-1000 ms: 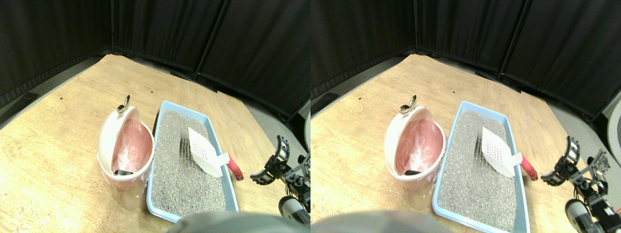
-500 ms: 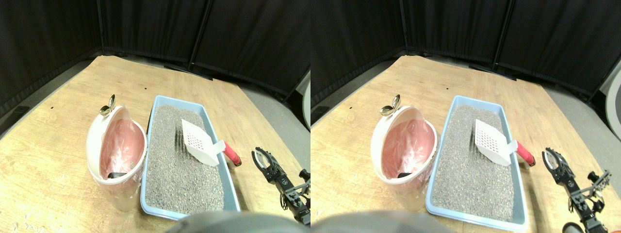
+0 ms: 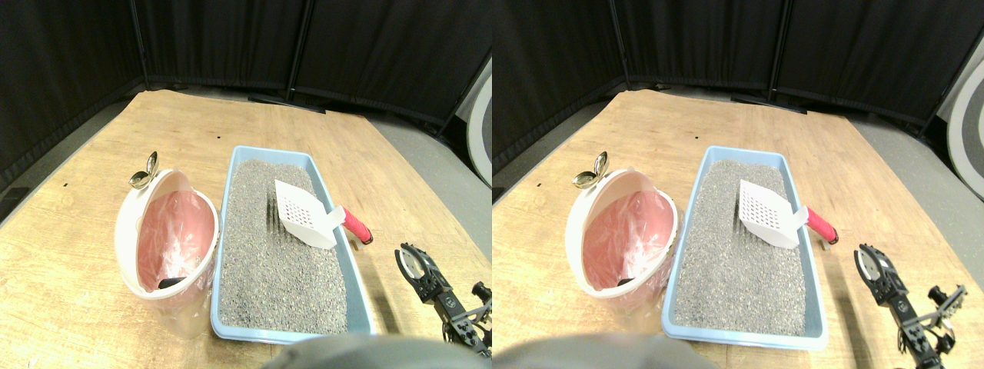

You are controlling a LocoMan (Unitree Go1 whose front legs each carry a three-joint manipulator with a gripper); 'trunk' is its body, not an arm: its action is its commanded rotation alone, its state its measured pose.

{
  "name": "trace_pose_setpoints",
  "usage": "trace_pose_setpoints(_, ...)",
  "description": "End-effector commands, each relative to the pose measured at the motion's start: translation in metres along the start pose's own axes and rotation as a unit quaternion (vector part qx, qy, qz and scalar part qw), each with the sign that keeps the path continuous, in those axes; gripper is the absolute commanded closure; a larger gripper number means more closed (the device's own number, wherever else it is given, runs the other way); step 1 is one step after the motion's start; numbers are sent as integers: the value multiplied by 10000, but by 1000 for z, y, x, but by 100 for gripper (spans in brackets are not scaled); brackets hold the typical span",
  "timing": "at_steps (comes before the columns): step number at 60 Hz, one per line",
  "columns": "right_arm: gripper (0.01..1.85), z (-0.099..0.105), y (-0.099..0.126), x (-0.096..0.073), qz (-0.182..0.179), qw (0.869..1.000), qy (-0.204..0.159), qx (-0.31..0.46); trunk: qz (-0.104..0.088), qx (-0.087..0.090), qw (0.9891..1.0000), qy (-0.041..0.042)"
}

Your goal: Scoop (unimanual)

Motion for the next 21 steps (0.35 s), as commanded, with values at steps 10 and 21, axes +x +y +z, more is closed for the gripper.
trace_pose_setpoints(10, 180, 11, 7, 4, 210, 9991, -372, 49, -30, -102, 9999, -69)
trace_pose_setpoints(21, 180, 12, 9, 7, 255, 9987, -425, 122, -37, -88, 9999, -99)
